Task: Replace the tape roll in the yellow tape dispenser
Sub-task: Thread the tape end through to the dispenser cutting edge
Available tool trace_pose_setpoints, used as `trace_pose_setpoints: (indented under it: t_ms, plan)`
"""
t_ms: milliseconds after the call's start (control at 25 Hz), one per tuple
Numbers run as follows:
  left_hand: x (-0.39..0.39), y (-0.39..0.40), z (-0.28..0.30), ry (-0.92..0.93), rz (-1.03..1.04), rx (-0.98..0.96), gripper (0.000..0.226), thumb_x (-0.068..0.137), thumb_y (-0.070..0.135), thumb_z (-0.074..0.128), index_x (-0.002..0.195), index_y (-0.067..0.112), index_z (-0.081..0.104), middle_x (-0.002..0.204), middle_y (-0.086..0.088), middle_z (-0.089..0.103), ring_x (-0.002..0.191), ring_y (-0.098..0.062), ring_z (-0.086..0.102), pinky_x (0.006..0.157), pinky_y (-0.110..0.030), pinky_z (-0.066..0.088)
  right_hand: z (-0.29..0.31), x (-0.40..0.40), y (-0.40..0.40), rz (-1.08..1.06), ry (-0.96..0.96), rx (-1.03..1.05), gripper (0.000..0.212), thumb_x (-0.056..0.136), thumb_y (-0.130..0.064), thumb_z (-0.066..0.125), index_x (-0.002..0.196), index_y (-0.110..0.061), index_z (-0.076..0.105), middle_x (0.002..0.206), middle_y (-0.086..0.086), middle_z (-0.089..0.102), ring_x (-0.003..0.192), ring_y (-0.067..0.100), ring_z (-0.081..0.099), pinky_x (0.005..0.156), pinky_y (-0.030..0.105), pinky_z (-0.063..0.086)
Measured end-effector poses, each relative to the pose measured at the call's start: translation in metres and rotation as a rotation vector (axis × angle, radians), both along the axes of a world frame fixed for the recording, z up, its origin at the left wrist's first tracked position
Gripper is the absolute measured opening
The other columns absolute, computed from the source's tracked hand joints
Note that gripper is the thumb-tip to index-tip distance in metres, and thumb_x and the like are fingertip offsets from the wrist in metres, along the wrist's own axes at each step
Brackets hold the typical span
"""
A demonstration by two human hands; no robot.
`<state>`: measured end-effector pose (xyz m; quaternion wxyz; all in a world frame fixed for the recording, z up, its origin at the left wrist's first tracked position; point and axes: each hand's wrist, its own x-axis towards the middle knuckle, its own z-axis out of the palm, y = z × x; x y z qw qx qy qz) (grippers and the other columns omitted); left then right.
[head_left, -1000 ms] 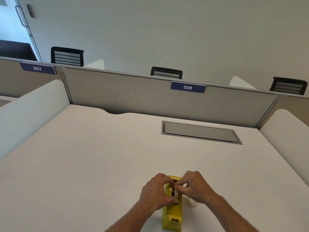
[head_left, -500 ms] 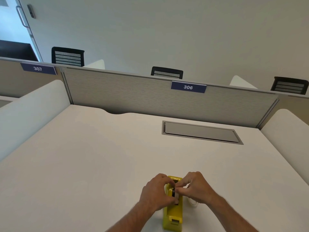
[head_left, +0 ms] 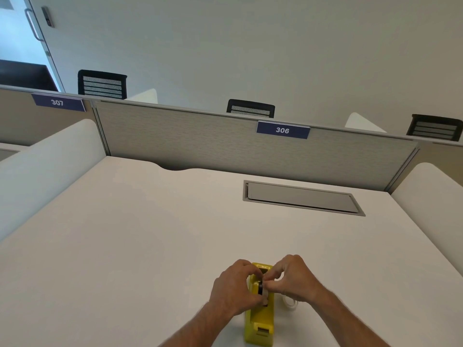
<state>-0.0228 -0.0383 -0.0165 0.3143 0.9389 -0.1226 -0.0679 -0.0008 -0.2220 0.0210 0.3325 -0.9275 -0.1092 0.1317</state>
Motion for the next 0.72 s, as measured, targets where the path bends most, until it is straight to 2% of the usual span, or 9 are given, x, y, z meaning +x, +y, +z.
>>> trace_pose_setpoints:
  t_ms: [160,320,480,720]
  plan:
    - [-0.0007,-0.0007,-0.0023,-0.006,0.000,0.004,0.061,0.061,0.066,0.078,0.115,0.044,0.061,0.132,0.024,0.049,0.109,-0.003,0.054,0.090,-0.027,0.052,0.0006,0.0003,0.0010,0.008,-0.021,0.002,0.013,0.065,-0.032,0.073,0.073,-0.039,0.080,0.069,-0.010,0.076,0.077,0.020,0.068,0.065,0.033,0.058]
    - [-0.0012,-0.0002,-0.0027,-0.020,-0.002,0.009,0.061,0.062,0.066,0.078,0.116,0.044,0.061,0.133,0.024,0.049,0.109,-0.003,0.054,0.089,-0.026,0.052,0.0014,0.0019,-0.0024,0.024,-0.013,-0.020,0.015,0.062,-0.037,0.076,0.076,-0.041,0.079,0.073,-0.020,0.075,0.082,0.003,0.067,0.070,0.023,0.058]
    - [-0.0012,-0.0008,-0.0023,-0.022,-0.003,0.011,0.061,0.063,0.065,0.078,0.118,0.044,0.061,0.134,0.023,0.049,0.110,-0.003,0.054,0.091,-0.026,0.052,0.0018,0.0018,-0.0012,0.042,-0.014,-0.028,0.016,0.061,-0.035,0.077,0.077,-0.039,0.080,0.073,-0.018,0.075,0.080,0.004,0.068,0.069,0.024,0.059]
    - [-0.0005,0.0000,-0.0018,-0.013,-0.008,0.013,0.062,0.061,0.063,0.079,0.117,0.044,0.060,0.132,0.024,0.049,0.110,-0.003,0.054,0.088,-0.026,0.052,0.0026,0.0021,-0.0019,0.045,-0.022,-0.017,0.015,0.067,-0.027,0.076,0.079,-0.036,0.080,0.073,-0.017,0.076,0.079,0.004,0.068,0.065,0.018,0.057]
